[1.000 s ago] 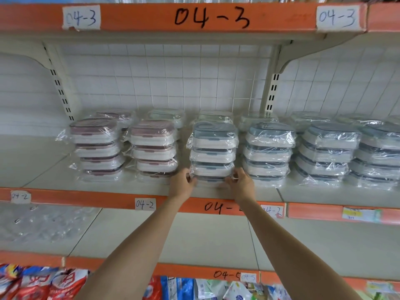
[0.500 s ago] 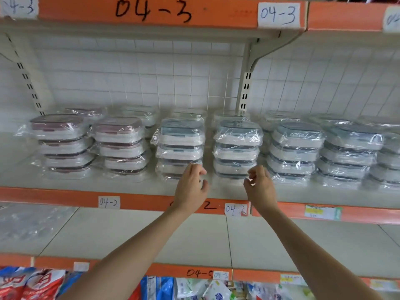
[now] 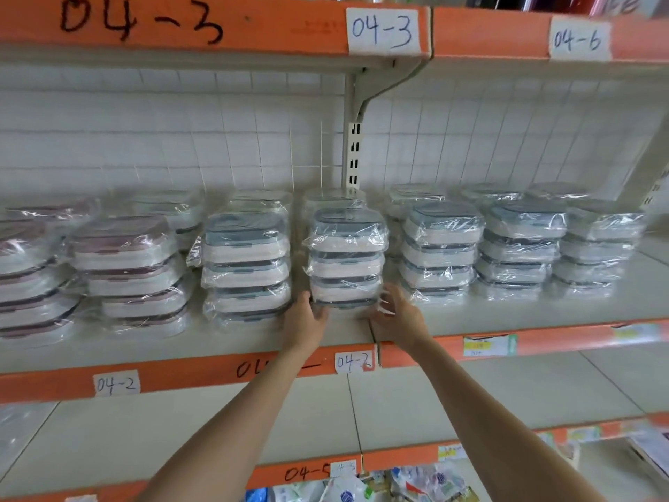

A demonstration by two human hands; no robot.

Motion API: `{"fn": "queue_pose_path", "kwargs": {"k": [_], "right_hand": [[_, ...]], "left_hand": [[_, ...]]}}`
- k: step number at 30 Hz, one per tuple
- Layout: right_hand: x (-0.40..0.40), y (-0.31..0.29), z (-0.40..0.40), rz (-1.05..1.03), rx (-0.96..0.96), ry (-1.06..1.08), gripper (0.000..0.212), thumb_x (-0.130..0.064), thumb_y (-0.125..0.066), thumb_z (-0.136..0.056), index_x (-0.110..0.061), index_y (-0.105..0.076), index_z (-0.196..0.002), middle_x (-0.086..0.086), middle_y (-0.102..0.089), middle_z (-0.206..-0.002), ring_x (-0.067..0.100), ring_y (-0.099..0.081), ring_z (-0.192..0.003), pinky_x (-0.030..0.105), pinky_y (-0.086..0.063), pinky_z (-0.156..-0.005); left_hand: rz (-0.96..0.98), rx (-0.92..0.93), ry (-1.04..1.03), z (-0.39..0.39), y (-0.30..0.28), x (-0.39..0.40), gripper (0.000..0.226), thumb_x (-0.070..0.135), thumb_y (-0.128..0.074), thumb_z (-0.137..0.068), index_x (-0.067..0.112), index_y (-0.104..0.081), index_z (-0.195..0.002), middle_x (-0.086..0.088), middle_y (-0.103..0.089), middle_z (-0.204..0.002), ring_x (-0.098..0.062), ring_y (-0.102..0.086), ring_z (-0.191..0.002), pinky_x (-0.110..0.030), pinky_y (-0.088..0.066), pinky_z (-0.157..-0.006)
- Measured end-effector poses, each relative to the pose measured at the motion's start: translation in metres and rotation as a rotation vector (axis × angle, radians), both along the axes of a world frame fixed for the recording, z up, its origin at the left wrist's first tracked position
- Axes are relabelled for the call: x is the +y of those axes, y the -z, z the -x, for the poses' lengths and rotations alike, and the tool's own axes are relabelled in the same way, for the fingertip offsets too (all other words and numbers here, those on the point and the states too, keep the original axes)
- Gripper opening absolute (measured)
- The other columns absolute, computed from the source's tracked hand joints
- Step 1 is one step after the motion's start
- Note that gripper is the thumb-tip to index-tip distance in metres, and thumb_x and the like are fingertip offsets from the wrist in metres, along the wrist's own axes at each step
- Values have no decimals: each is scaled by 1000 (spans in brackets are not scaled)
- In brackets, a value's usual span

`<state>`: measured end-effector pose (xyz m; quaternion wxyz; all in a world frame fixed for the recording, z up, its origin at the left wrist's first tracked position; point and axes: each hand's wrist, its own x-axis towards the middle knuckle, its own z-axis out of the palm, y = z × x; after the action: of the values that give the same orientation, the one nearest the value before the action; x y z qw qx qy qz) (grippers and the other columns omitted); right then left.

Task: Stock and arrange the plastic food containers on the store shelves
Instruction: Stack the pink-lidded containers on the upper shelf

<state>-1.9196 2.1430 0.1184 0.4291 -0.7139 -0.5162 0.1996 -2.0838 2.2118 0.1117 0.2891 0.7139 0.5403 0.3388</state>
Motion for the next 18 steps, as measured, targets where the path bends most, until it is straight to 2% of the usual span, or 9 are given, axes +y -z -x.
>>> {"fn": "queue_pose_path", "kwargs": {"k": [4,8,11,13,15,18], "right_hand": [[-2,-1,2,-25,-35,32,49,-23,-65,-87,-14,-44,-131,4,-61,-123,20,-60,-112,23,-43,-86],[-4,-2,4,-8,-71,38,54,-24,-65,-87,-15,-42,-135,6,-59,-127,21,-59,-113,26,-43,-90],[-7,-7,4,36,-95,41,55,-20,-62,-89,-13,-38,-139,6,-55,-130,21,-56,-116,22,-39,-89],[-14,-10,0,32,-113,72,50,-15,-59,-90,-9,-41,-136,9,-56,-128,21,-58,-112,21,-38,-86],[-23,-12,-11,-29,-152,125,40,-8,-58,-89,-5,-49,-127,12,-61,-117,22,-61,-102,19,-39,-81],[-39,-19,-43,-88,-228,213,30,0,-55,-83,-3,-57,-113,12,-62,-103,26,-60,-93,24,-38,-77]], "left_hand": [[-34,-44,-2,2,2,1,23,19,-57,-92,3,-54,-107,-14,-65,-98,-29,-61,-91,-29,-42,-71],[-119,-59,-11,2,5,-5,21,12,-56,-90,0,-53,-106,-16,-61,-99,-29,-59,-90,-28,-38,-69],[-306,-59,33,5,4,-19,23,1,-60,-83,-1,-48,-103,-16,-49,-107,-23,-50,-88,-25,-36,-70],[-450,-36,42,10,3,-28,29,-5,-65,-74,-3,-49,-98,-18,-43,-104,-28,-49,-88,-29,-40,-73],[-573,-27,26,16,-1,-33,31,-8,-68,-67,-4,-51,-92,-20,-44,-97,-31,-49,-86,-34,-43,-72],[-686,64,211,11,-5,-42,24,-6,-67,-69,-1,-54,-89,-14,-49,-94,-24,-53,-79,-30,-47,-64]]}}
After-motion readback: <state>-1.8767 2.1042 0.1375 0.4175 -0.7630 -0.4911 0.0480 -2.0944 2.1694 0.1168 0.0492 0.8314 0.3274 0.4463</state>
